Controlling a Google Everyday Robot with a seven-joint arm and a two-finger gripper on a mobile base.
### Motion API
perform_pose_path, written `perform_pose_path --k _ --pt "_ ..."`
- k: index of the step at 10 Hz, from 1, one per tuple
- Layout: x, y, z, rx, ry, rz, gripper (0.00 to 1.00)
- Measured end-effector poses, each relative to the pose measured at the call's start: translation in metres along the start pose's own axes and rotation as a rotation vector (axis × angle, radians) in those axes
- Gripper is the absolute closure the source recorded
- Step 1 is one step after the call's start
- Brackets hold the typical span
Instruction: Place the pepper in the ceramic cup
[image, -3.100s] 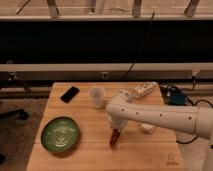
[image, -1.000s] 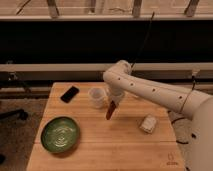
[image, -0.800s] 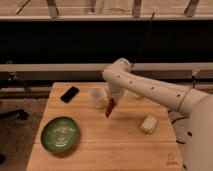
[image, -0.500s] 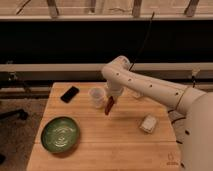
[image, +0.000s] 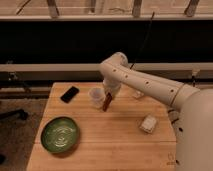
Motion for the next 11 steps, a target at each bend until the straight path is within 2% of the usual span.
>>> perform_pose_path --k 3,11 --pt "-0.001 -0.020 -0.004 0.012 0.005 -0.027 1.00" --pt "0.008 -0.042 -0.008 0.039 0.028 -0.065 1.00"
